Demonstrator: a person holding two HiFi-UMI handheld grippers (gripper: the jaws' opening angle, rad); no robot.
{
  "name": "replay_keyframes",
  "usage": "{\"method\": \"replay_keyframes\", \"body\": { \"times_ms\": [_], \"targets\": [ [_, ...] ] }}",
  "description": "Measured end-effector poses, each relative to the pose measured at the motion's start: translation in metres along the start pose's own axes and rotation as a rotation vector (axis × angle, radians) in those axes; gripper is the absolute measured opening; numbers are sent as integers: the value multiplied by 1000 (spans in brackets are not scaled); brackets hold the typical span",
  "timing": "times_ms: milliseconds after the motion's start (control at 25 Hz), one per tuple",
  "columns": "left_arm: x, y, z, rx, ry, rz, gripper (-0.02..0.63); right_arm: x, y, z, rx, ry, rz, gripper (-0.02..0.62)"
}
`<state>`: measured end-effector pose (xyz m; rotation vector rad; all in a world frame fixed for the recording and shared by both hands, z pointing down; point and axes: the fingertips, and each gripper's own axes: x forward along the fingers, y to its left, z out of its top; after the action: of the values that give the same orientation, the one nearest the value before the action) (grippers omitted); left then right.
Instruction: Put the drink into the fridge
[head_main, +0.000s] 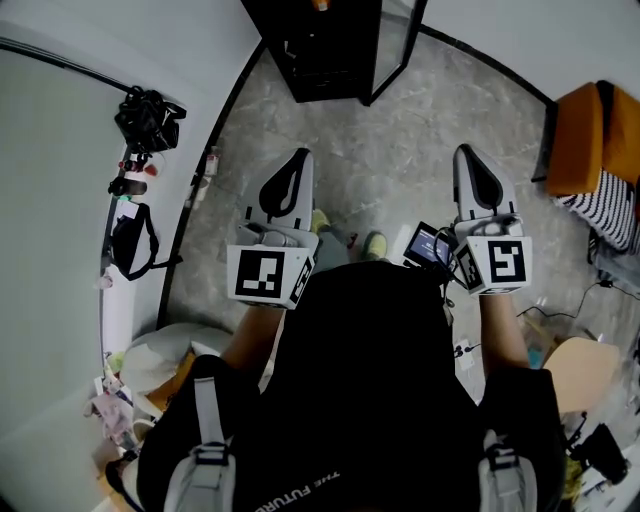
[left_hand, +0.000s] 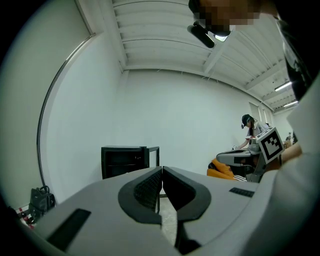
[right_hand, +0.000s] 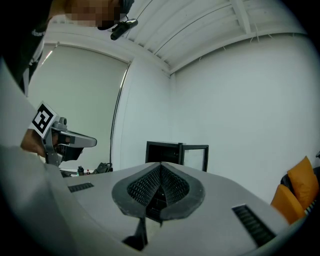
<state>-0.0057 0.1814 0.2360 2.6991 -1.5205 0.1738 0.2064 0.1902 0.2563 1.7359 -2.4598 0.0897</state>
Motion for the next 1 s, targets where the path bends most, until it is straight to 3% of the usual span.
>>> {"method": "replay_keyframes", "body": {
  "times_ms": [520, 1000],
  "targets": [
    [-4, -24, 10, 22, -22, 14, 14, -23, -26, 2, -22, -47, -7, 14],
    [-11, -8, 7, 20, -20, 75, 14, -7, -17, 5, -36, -64, 43, 14]
  ]
}}
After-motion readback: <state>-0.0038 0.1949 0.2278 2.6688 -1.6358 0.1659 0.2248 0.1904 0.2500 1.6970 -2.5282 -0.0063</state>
